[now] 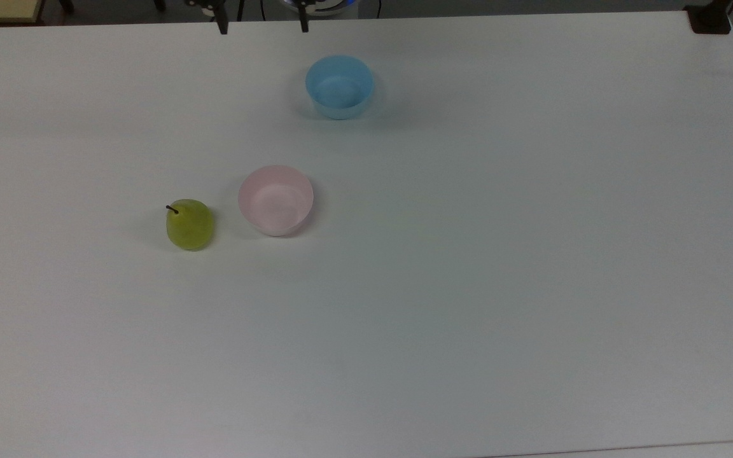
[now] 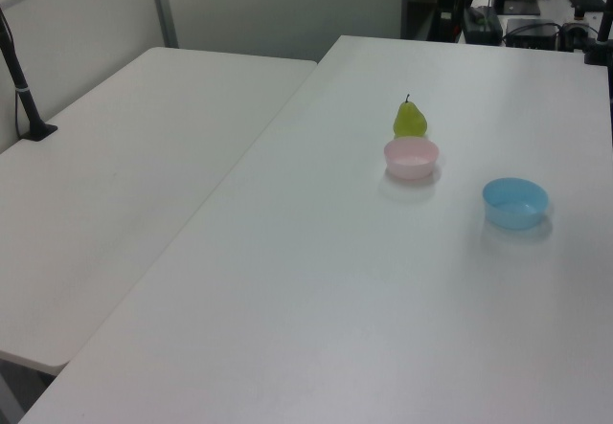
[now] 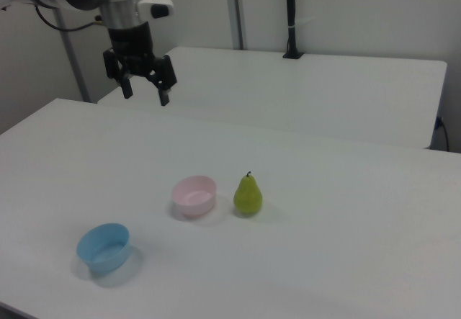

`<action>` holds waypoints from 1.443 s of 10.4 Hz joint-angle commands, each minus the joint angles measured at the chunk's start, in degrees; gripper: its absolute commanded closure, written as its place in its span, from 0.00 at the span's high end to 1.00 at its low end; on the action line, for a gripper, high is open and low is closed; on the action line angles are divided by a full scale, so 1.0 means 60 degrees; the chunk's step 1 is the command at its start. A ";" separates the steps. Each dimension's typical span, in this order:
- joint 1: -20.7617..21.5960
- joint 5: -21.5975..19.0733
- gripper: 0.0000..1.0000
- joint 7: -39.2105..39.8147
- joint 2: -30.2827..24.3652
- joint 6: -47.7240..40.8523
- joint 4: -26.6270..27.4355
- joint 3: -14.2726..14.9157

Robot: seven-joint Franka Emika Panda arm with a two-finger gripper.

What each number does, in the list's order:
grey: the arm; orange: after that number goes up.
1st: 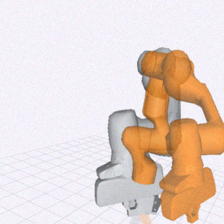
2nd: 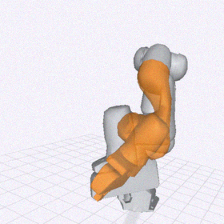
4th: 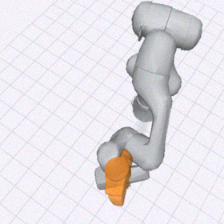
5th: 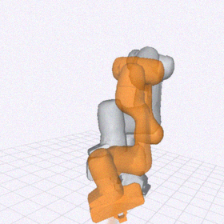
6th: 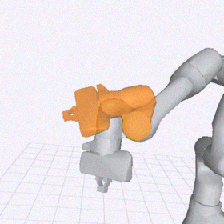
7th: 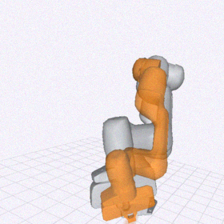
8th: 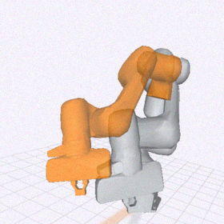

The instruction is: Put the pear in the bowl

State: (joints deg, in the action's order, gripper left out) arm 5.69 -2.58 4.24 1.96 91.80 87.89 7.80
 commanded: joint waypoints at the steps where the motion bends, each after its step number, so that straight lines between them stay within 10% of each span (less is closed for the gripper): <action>1: -0.0668 -0.0054 1.00 0.3720 0.0243 0.0329 0.0118 0.0062; 5: -0.1752 0.0064 1.00 0.4009 0.1546 0.1232 -0.0556 0.0062; 15: -0.1710 0.0694 1.00 0.3761 0.4315 0.5015 0.0454 0.0180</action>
State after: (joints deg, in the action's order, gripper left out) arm -5.35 0.87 26.89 27.54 118.84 88.77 8.20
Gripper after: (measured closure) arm 0.000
